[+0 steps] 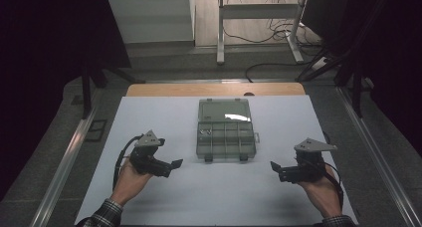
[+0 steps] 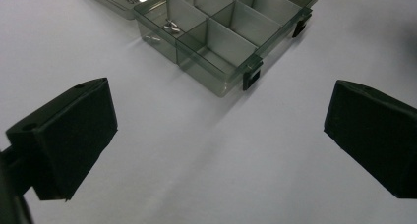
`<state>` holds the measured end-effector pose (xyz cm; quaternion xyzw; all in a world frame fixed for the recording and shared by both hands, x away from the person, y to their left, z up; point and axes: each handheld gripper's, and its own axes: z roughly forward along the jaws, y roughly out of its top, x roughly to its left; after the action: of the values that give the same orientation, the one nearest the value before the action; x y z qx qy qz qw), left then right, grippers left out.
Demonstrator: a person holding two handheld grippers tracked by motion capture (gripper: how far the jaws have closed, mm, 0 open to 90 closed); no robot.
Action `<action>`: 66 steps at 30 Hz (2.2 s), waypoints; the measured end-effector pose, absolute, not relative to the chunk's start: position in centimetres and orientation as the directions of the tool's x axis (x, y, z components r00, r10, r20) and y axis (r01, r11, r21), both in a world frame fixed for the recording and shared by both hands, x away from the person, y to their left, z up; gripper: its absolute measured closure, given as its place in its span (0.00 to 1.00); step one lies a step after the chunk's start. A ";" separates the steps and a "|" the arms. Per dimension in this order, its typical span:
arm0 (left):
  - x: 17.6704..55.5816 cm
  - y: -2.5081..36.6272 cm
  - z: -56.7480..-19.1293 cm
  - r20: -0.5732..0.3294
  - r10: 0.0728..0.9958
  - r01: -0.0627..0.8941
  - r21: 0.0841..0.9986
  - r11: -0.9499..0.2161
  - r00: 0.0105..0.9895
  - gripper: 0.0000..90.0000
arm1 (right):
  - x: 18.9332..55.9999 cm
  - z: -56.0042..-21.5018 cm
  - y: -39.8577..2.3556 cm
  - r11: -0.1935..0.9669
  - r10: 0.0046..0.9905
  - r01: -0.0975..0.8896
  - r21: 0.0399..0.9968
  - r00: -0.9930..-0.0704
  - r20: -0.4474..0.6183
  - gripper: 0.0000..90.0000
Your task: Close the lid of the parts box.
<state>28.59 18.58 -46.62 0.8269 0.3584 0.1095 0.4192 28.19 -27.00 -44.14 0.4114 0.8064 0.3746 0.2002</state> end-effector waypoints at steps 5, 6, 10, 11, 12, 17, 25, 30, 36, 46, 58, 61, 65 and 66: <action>29.4 18.0 -46.7 -0.112 0.682 0.497 0.770 -0.400 0.722 0.00 | 29.0 -43.8 -26.5 0.372 0.806 0.506 0.778 -0.592 0.000 0.00; 29.6 17.9 -46.7 -0.111 0.681 0.497 0.769 -0.403 0.724 0.00 | 29.2 -43.8 -26.3 0.367 0.806 0.508 0.779 -0.592 0.006 0.00; 30.3 17.5 -46.9 -0.105 0.676 0.495 0.763 -0.415 0.729 0.00 | 30.1 -43.5 -25.9 0.363 0.805 0.503 0.785 -0.594 0.009 0.00; 30.4 17.3 -47.0 -0.104 0.676 0.495 0.762 -0.417 0.730 0.00 | 30.3 -43.5 -25.8 0.362 0.805 0.500 0.787 -0.593 0.007 0.00; 30.6 17.3 -47.0 -0.101 0.674 0.493 0.762 -0.421 0.732 0.00 | 30.5 -43.5 -25.7 0.361 0.806 0.500 0.787 -0.592 0.007 0.00; 31.4 17.0 -47.1 -0.108 0.673 0.497 0.760 -0.419 0.732 0.00 | 31.7 -43.4 -24.9 0.370 0.804 0.504 0.780 -0.594 0.003 0.00; 32.6 16.8 -47.3 -0.108 0.677 0.505 0.753 -0.423 0.728 0.00 | 33.8 -43.4 -24.0 0.356 0.821 0.542 0.761 -0.571 0.023 0.00; 33.2 16.7 -47.4 -0.109 0.675 0.506 0.750 -0.425 0.729 0.00 | 35.0 -43.4 -23.5 0.352 0.828 0.560 0.750 -0.560 0.030 0.00; 33.9 16.5 -47.5 -0.097 0.674 0.501 0.748 -0.436 0.732 0.00 | 36.3 -43.6 -22.8 0.345 0.834 0.575 0.742 -0.550 0.039 0.00; 34.9 16.3 -47.9 -0.095 0.672 0.504 0.740 -0.446 0.735 0.00 | 38.5 -44.0 -21.4 0.368 0.843 0.597 0.712 -0.537 0.015 0.00; 36.5 16.3 -48.4 -0.095 0.676 0.508 0.737 -0.446 0.731 0.00 | 41.0 -44.1 -20.0 0.374 0.853 0.612 0.697 -0.522 0.000 0.03; 36.8 16.2 -48.6 -0.093 0.674 0.507 0.735 -0.450 0.733 0.00 | 41.7 -44.2 -19.6 0.378 0.854 0.612 0.694 -0.520 -0.007 0.05; 37.3 16.0 -48.8 -0.080 0.671 0.501 0.731 -0.463 0.737 0.00 | 42.6 -44.3 -19.1 0.388 0.855 0.609 0.692 -0.519 -0.022 0.10; 37.4 16.0 -48.9 -0.080 0.671 0.501 0.731 -0.464 0.737 0.00 | 42.8 -44.3 -19.1 0.390 0.855 0.611 0.688 -0.519 -0.024 0.11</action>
<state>37.44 15.97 -48.87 0.8484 0.3452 0.1100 0.3859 42.85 -19.11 -44.30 0.4516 0.8115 0.3175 0.1917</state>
